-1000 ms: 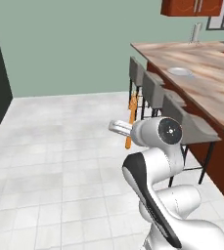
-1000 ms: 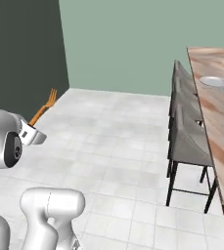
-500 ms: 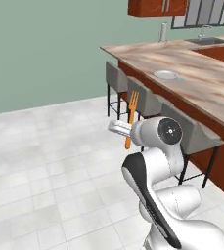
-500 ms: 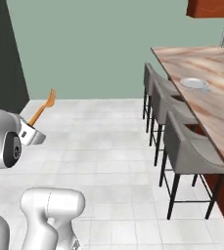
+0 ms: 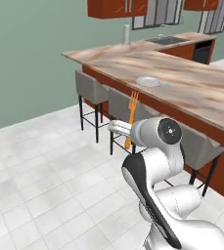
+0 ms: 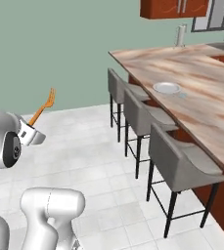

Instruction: Take the fork and place it on the left side of the plate. Then take the spoon and place it on the right side of the plate. Make sure they're directly next to the plate.

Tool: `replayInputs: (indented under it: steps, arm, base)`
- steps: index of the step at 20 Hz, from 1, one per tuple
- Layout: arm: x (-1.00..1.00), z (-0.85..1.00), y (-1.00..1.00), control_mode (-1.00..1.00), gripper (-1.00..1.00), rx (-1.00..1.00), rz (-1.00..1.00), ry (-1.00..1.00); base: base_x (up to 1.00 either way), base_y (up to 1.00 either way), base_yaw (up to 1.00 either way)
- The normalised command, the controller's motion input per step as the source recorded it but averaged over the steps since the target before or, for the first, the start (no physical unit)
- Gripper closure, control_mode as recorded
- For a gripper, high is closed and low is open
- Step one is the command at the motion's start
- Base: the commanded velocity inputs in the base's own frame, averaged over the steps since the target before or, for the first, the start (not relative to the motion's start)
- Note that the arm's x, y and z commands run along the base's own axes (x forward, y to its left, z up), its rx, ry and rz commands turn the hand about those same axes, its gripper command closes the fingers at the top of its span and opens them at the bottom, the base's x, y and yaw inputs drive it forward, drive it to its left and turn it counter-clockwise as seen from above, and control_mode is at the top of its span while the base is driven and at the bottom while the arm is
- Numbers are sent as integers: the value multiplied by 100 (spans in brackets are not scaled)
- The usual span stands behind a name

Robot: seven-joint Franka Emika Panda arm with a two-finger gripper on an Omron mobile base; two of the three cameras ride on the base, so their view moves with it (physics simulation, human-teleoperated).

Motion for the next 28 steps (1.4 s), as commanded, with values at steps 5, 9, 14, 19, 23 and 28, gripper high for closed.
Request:
replayInputs:
  steps: [5,9,14,19,23,28]
  arm:
    - [0,0,0,100,100,0,0,0]
    - [0,0,0,100,100,0,0,0]
    - [0,0,0,100,100,0,0,0]
    - [0,0,0,100,100,0,0,0]
    - [0,0,0,100,100,0,0,0]
    - [0,0,0,100,100,0,0,0]
  base:
    - [82,69,-45]
    - [81,72,-44]
    - [79,75,-43]
    - [78,76,-42]
    - [78,76,-42]
    - [77,74,-43]
